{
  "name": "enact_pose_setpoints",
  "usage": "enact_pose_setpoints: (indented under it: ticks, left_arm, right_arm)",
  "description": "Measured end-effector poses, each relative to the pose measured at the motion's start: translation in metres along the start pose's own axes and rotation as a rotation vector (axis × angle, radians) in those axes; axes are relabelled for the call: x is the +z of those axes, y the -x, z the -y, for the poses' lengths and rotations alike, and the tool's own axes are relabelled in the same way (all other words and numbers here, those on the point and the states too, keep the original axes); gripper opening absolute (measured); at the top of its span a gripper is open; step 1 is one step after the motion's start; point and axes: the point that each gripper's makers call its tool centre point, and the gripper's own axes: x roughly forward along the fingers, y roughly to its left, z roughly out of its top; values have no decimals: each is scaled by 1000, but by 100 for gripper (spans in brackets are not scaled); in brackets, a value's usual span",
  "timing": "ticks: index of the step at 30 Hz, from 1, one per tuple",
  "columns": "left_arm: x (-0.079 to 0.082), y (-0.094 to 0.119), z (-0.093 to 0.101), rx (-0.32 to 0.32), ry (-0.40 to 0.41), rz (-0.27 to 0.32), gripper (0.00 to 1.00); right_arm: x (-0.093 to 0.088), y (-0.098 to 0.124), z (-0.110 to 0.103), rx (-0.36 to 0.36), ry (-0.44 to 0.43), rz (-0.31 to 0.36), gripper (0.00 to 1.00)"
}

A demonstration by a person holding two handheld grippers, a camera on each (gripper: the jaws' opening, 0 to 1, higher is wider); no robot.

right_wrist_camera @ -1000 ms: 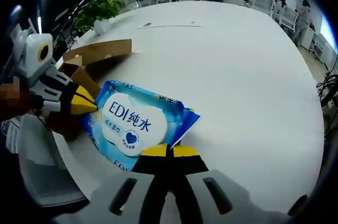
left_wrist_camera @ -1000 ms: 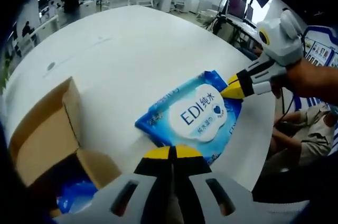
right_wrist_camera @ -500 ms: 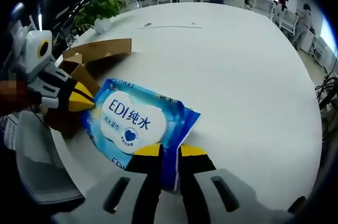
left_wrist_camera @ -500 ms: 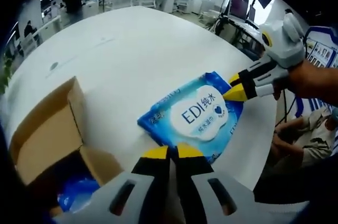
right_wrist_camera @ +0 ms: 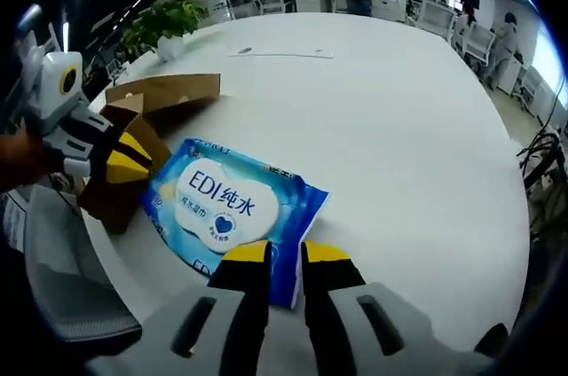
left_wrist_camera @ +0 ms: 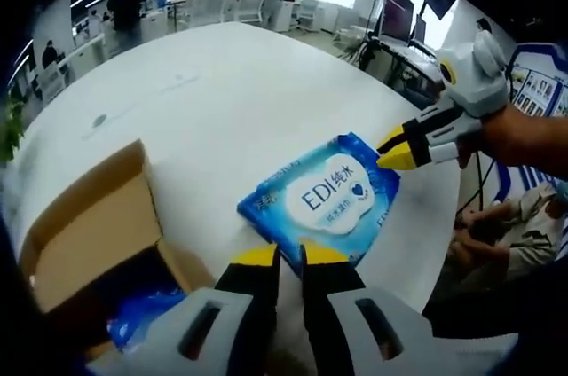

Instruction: Operate the shoe box by opening the lid, removing the specified soft item, and placing it in the target area until the item is outside and the box remains undamaged.

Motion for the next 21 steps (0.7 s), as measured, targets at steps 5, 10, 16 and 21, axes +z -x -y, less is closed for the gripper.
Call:
enact_pose_setpoints:
  ticks: [5, 10, 16, 21]
  left_arm:
    - [3, 10, 0, 5, -3, 20, 6]
    - [4, 20, -1, 7, -9, 33, 6]
    - [5, 32, -3, 16, -9, 56, 6]
    - [4, 42, -4, 23, -6, 68, 6]
  right_arm:
    - [4, 8, -6, -6, 7, 15, 12]
    - [9, 14, -14, -8, 13, 31, 11]
    - [13, 21, -22, -12, 24, 40, 11]
    - [17, 25, -28, -11, 35, 49, 10]
